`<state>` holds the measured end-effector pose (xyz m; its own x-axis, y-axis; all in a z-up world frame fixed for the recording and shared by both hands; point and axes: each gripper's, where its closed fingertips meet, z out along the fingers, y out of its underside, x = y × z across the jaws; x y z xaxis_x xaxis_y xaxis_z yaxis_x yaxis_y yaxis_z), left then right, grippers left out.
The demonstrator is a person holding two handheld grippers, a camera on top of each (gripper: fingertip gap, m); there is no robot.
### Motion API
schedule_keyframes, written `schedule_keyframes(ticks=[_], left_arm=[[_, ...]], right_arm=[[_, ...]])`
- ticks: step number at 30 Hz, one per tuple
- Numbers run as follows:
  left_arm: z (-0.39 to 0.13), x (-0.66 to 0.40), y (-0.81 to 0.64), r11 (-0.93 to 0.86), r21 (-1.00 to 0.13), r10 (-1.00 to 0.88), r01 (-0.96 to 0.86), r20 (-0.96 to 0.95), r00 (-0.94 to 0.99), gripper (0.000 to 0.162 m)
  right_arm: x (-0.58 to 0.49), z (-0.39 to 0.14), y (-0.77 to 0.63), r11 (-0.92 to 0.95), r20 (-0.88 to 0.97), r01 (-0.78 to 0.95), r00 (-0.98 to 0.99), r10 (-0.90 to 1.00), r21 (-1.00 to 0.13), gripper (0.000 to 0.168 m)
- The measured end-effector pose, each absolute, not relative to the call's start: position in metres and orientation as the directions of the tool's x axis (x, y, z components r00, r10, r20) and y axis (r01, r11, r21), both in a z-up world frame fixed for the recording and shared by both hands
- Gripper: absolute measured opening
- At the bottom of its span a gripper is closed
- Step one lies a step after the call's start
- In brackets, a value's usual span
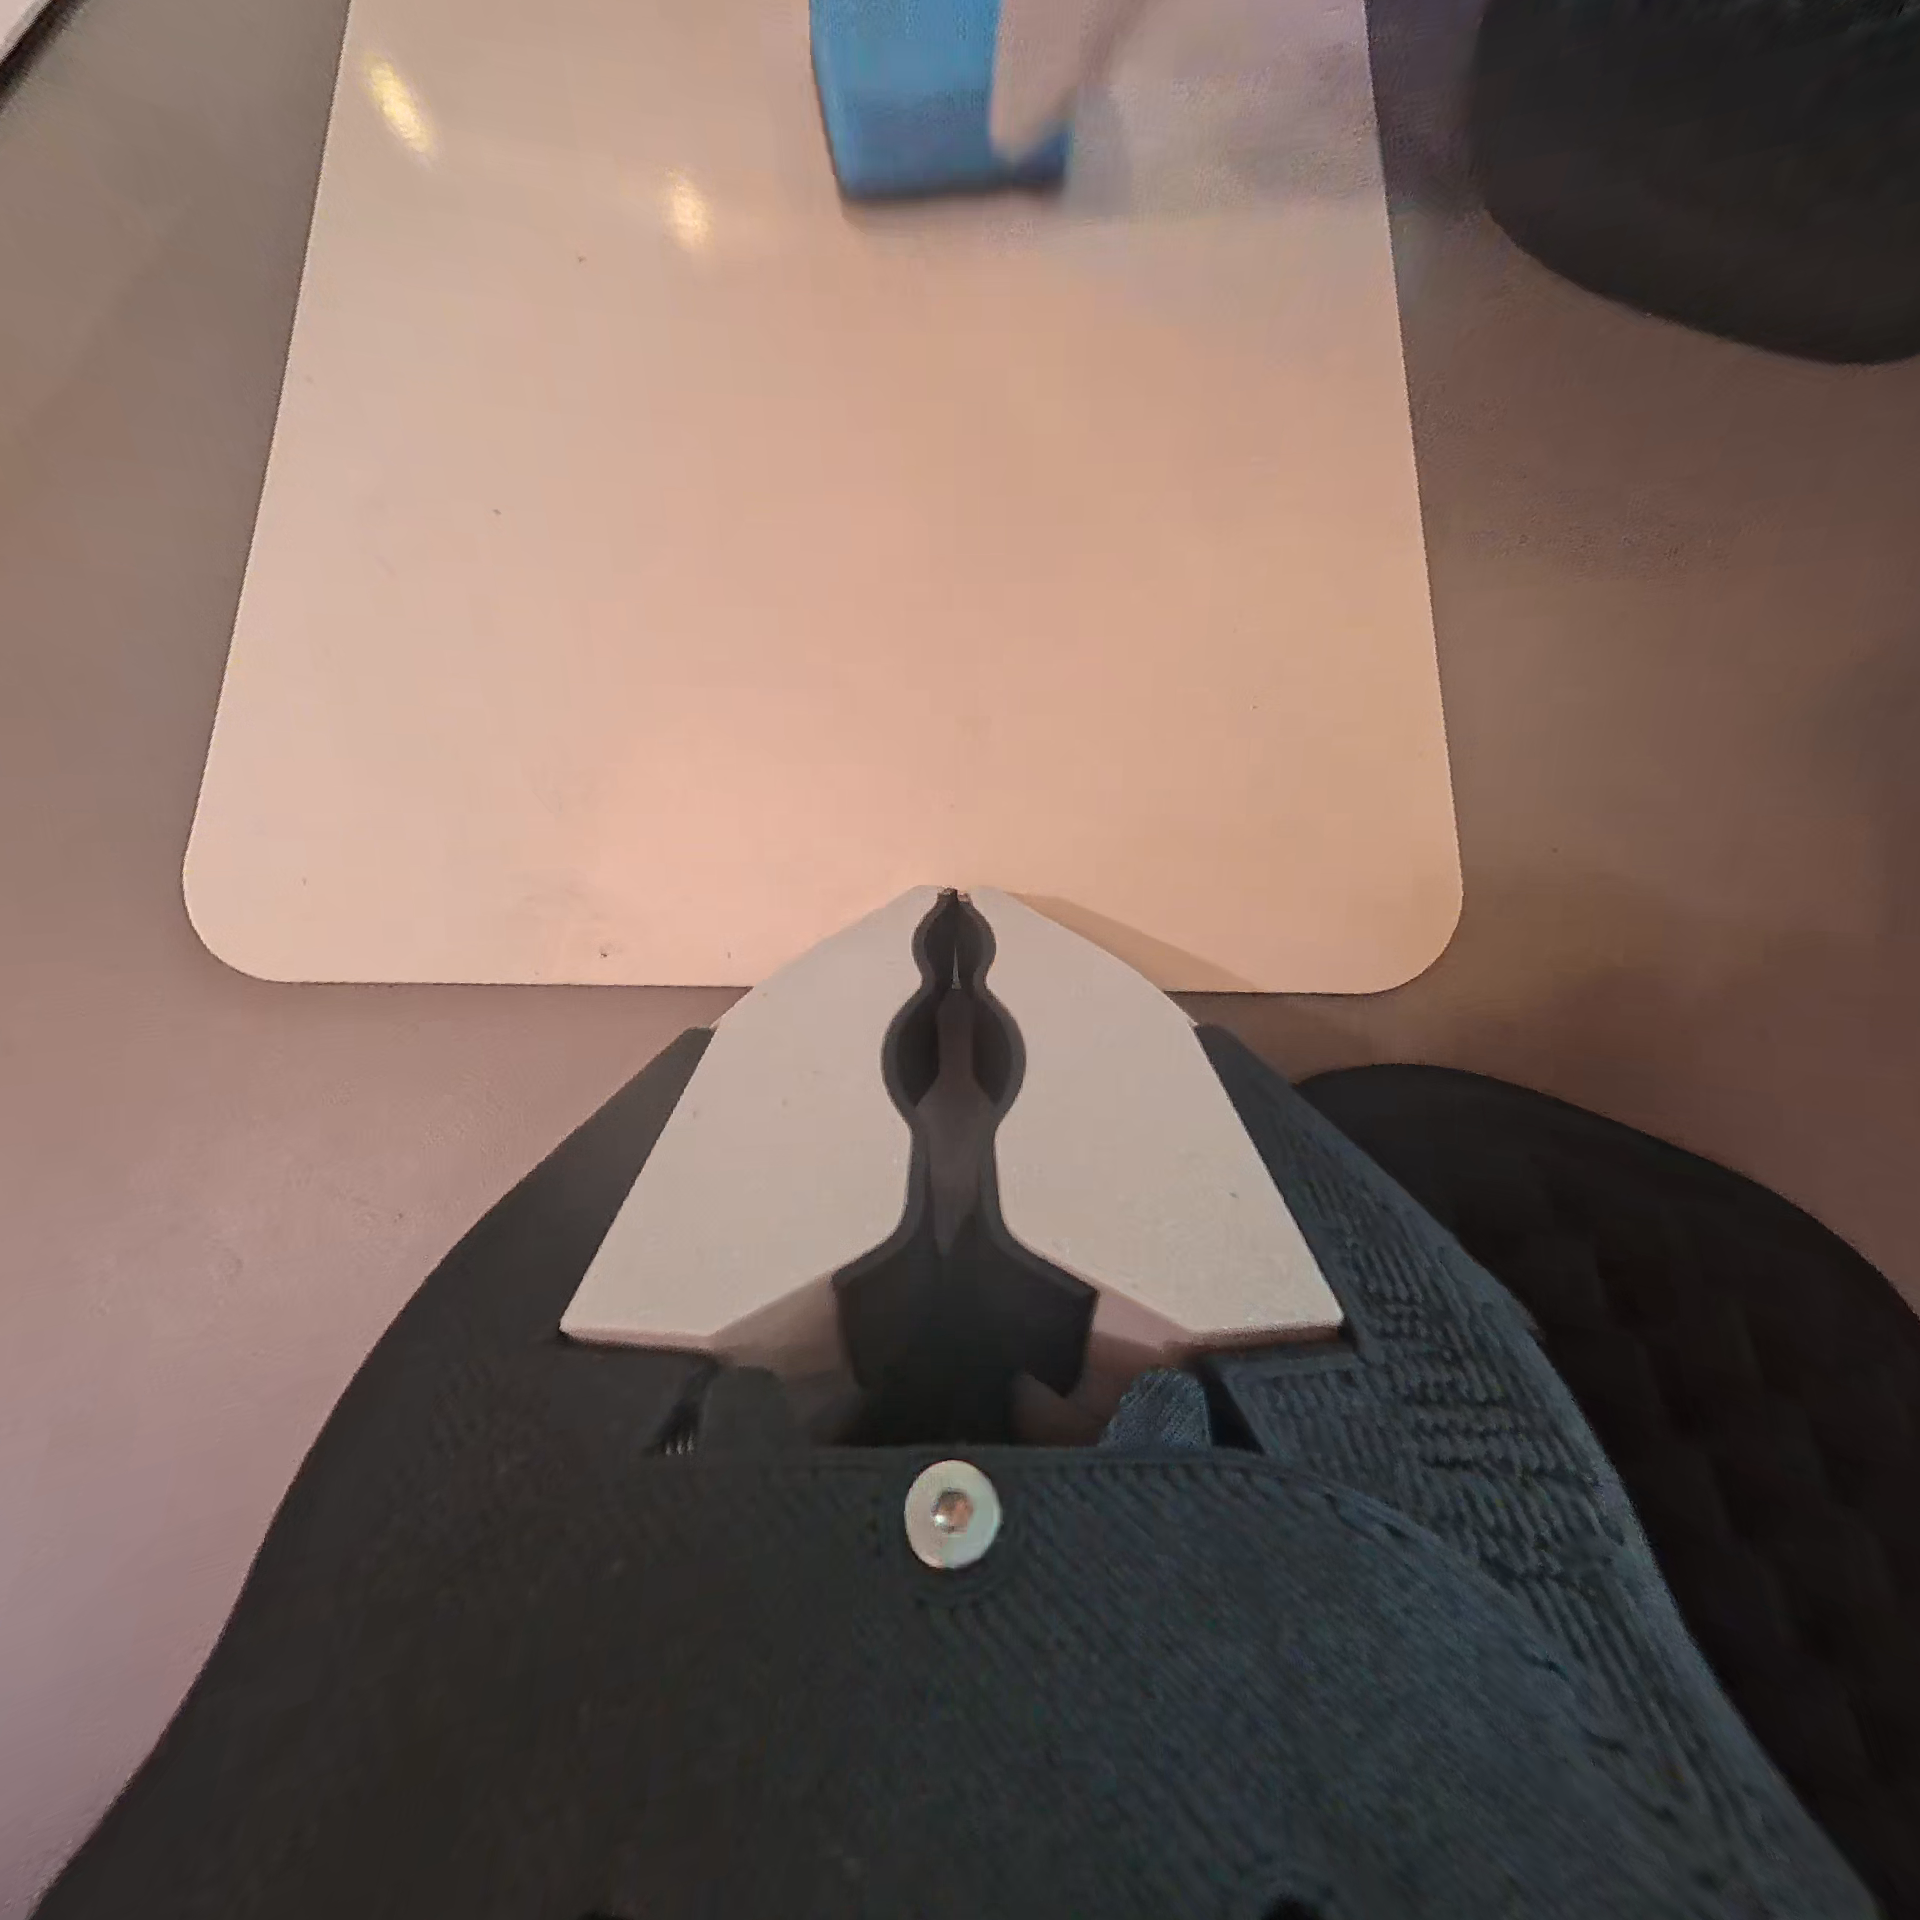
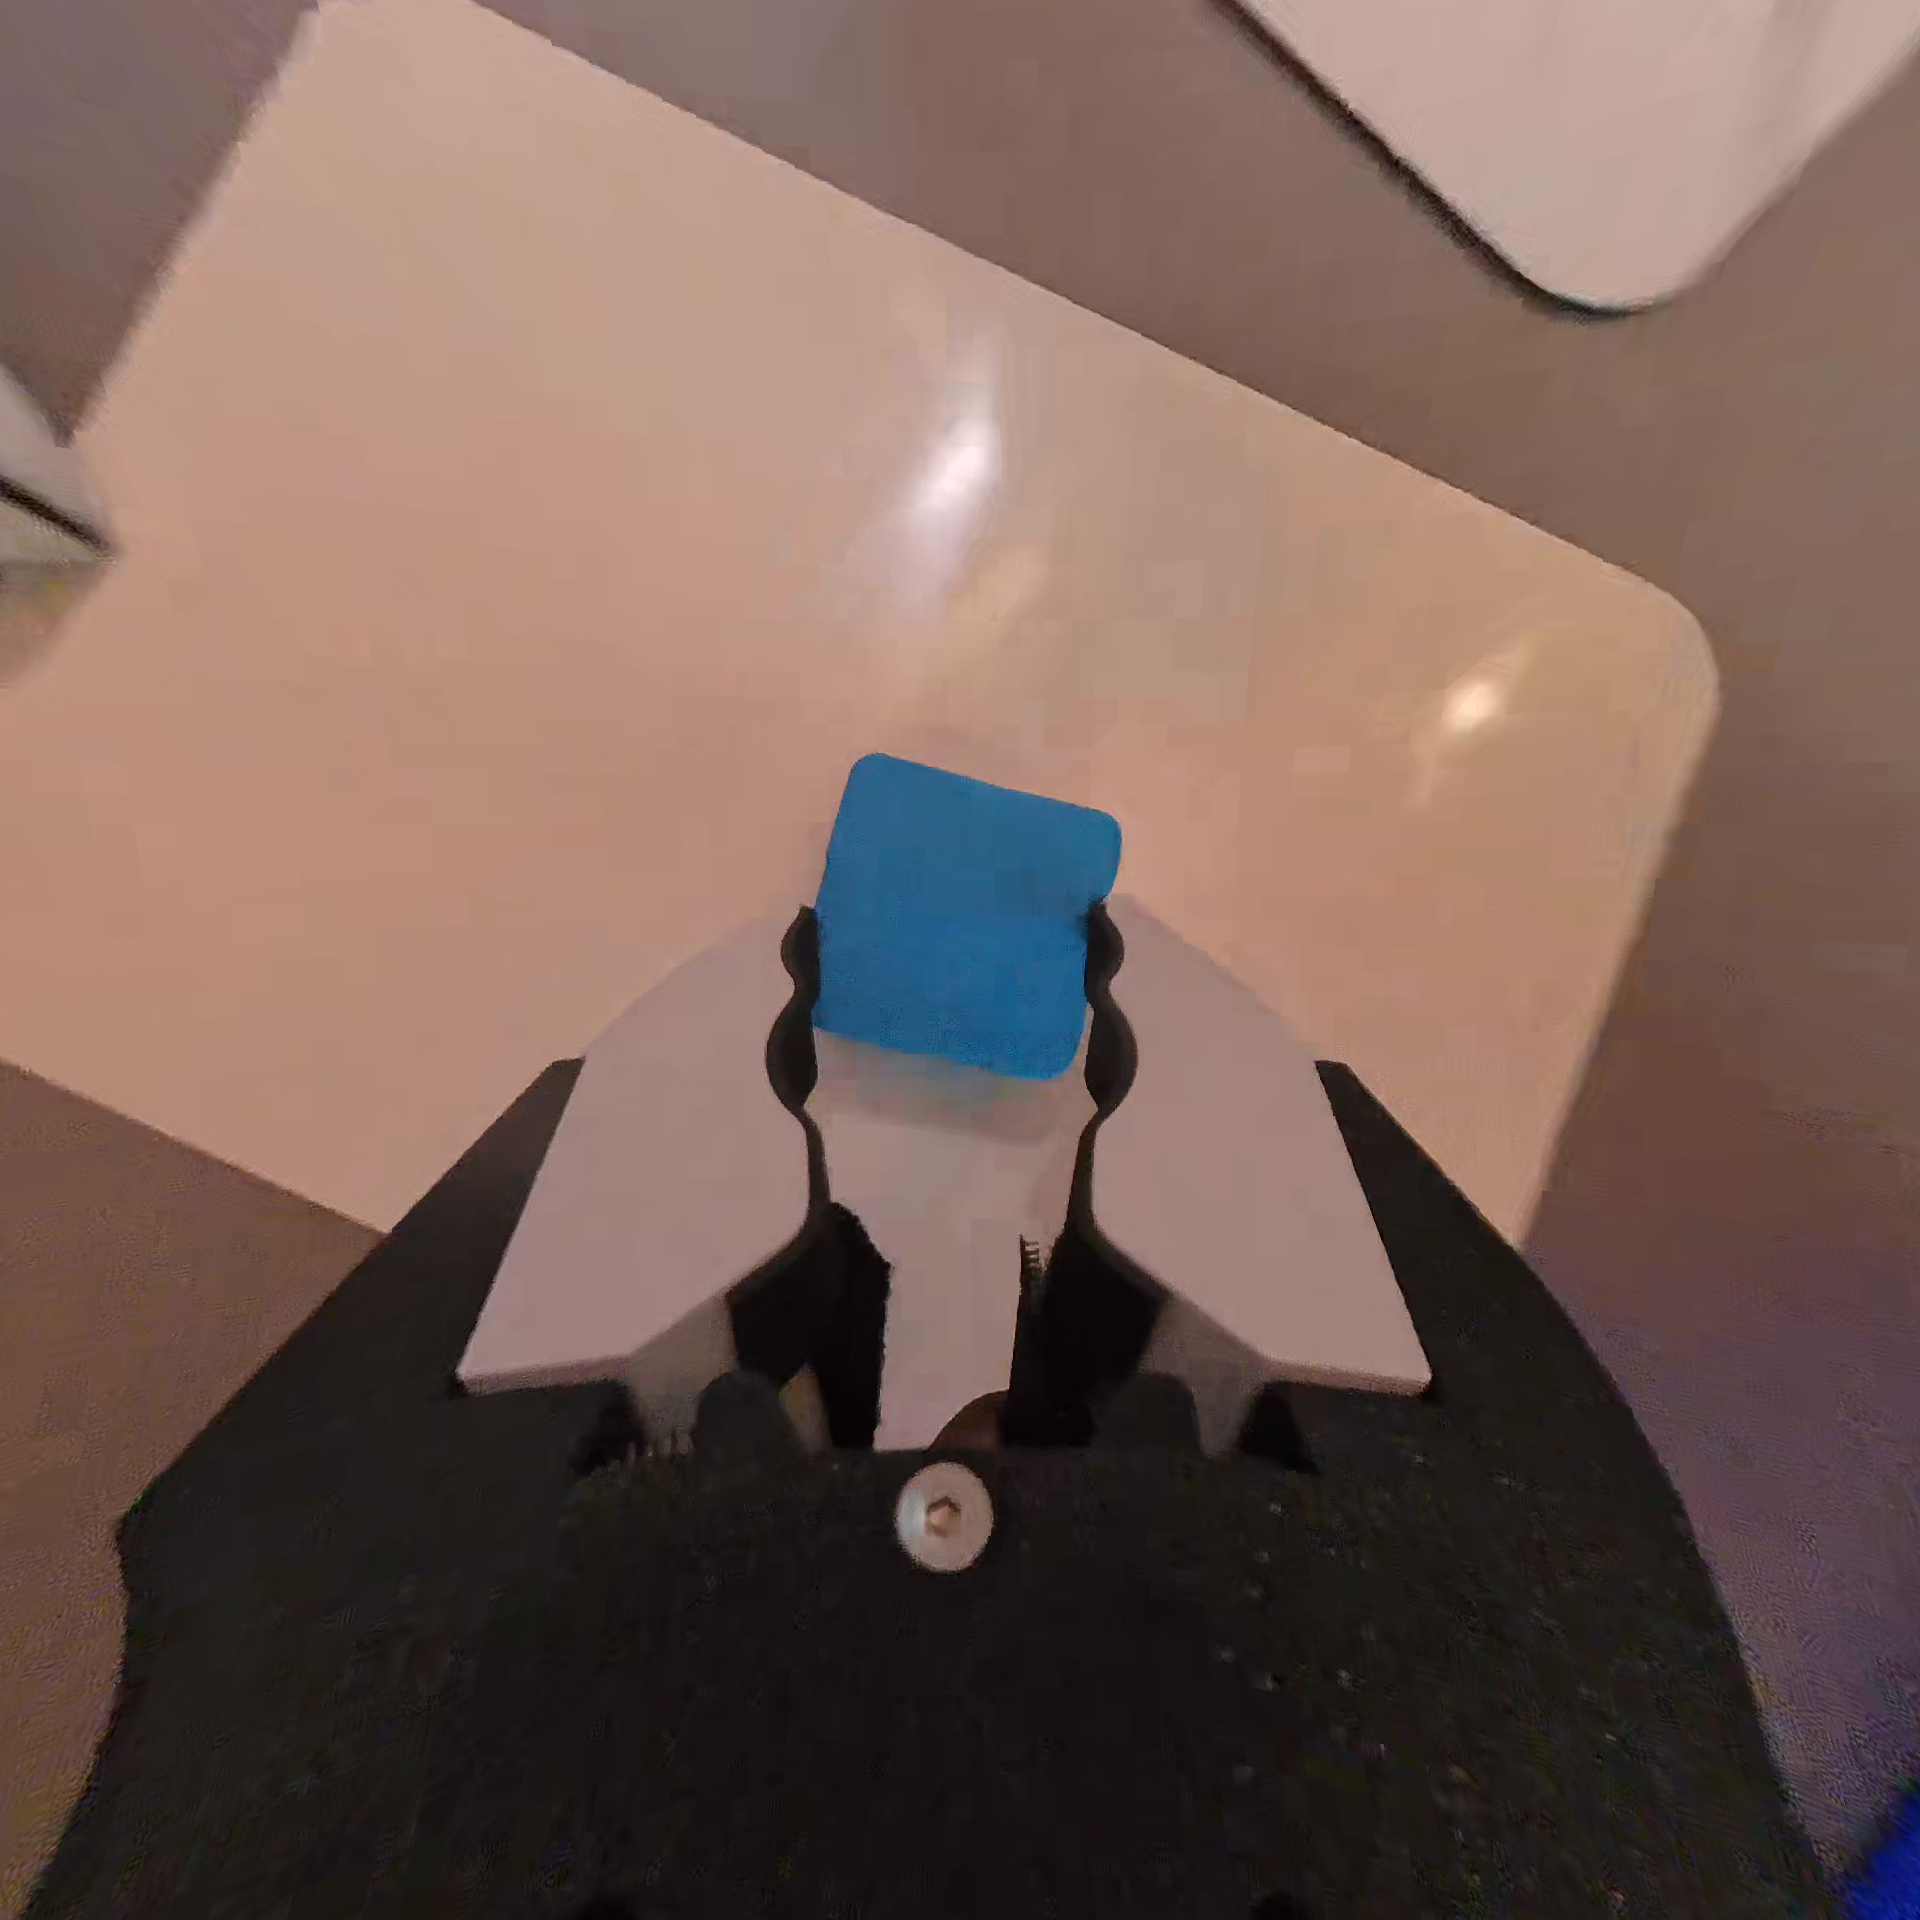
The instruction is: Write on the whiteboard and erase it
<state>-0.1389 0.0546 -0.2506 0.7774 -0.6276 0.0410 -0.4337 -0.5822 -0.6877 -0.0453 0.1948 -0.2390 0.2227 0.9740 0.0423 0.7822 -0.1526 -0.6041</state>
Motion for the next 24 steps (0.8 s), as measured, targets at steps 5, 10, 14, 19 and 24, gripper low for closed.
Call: schedule_keyframes(ticks=[5, 10, 14, 19, 24], left_arm=[[-0.251, -0.139, 0.055, -0.581, -0.686, -0.625, -0.438, 0.031, 0.780, 0.001], [-0.251, -0.139, 0.055, -0.578, -0.683, -0.625, -0.447, 0.019, 0.780, 0.001], [-0.251, -0.139, 0.054, -0.577, -0.683, -0.623, -0.448, 0.013, 0.782, 0.001], [-0.250, -0.139, 0.055, -0.569, -0.675, -0.621, -0.469, -0.021, 0.783, 0.000], [-0.249, -0.144, 0.062, -0.539, -0.673, -0.602, -0.507, -0.113, 0.790, 0.001]], right_arm=[[-0.089, -0.237, 0.071, 0.086, 0.024, 0.787, -0.091, 0.996, -0.611, 0.050], [-0.053, -0.238, 0.090, 0.032, 0.028, 0.785, -0.019, 0.999, -0.618, 0.050], [0.012, -0.200, 0.161, -0.064, 0.175, 0.731, 0.245, 0.954, -0.679, 0.050], [0.153, -0.069, 0.231, -0.084, 0.304, 0.464, 0.696, 0.651, -0.882, 0.050], [0.272, -0.118, 0.283, -0.362, 0.238, 0.433, 0.848, 0.474, -0.825, 0.050]])
